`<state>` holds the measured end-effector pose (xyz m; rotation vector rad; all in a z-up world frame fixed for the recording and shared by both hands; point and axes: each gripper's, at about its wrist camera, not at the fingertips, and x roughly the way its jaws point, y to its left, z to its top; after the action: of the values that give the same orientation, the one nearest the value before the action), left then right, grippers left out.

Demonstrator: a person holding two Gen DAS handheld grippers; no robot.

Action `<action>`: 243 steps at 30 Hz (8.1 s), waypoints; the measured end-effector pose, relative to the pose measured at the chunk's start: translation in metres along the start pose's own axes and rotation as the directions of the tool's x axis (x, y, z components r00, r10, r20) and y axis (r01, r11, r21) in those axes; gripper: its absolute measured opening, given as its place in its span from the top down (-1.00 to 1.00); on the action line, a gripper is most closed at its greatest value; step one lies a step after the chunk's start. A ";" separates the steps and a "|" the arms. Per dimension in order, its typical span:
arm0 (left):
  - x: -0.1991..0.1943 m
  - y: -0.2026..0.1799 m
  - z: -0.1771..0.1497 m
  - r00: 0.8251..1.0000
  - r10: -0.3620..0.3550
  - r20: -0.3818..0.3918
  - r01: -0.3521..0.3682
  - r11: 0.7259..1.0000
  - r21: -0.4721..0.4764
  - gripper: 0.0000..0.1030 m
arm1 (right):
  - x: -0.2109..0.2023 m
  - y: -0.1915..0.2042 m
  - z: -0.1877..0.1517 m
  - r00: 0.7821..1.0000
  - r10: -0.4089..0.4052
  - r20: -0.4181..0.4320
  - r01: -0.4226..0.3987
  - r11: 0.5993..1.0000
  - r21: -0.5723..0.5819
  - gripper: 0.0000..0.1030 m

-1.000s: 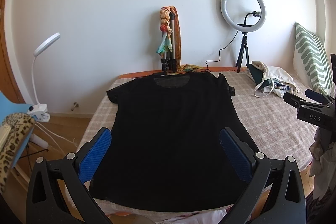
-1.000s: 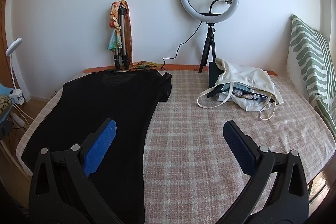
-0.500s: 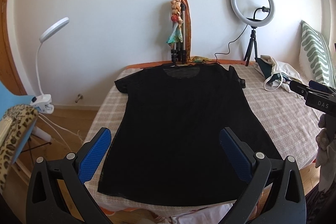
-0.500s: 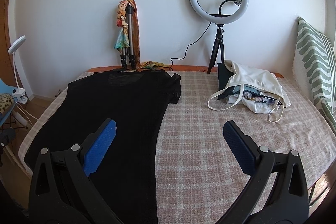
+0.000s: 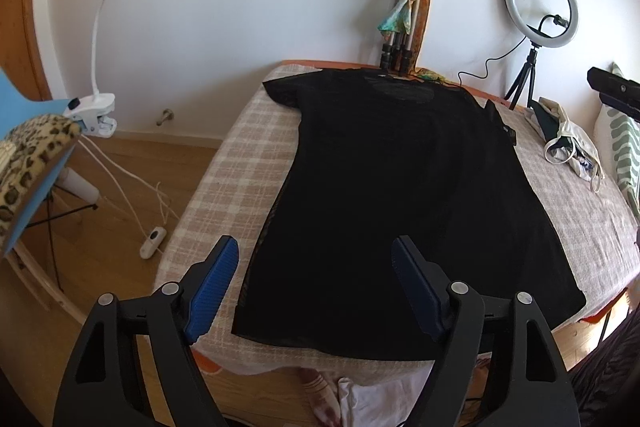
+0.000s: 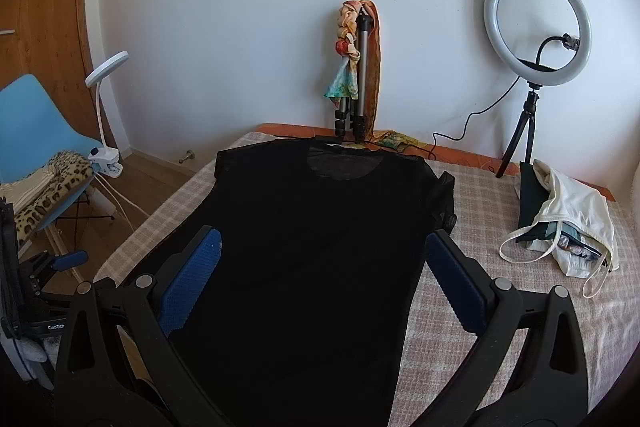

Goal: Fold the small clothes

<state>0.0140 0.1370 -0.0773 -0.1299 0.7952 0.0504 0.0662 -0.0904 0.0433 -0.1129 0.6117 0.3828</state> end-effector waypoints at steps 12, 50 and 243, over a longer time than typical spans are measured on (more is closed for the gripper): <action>0.040 0.059 -0.016 0.981 -0.095 -0.167 0.065 0.982 -0.175 0.00 | 0.127 0.034 0.092 0.958 0.163 -0.235 -0.121 0.975 0.185 -1.00; 0.079 0.068 -0.017 0.946 -0.261 -0.191 0.216 0.949 -0.230 0.93 | 0.481 0.212 0.082 0.891 0.077 -0.448 -0.111 0.993 -0.050 -0.33; 0.041 -0.237 -0.052 0.857 -0.459 -0.232 0.514 0.744 0.427 -0.32 | 0.108 -0.210 -0.105 0.952 0.203 -0.228 -0.110 0.925 0.365 -0.16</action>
<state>0.0279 -0.1048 -0.1196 0.1336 0.8436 -0.6624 0.1707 -0.2732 -0.1068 0.2322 0.9466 0.4132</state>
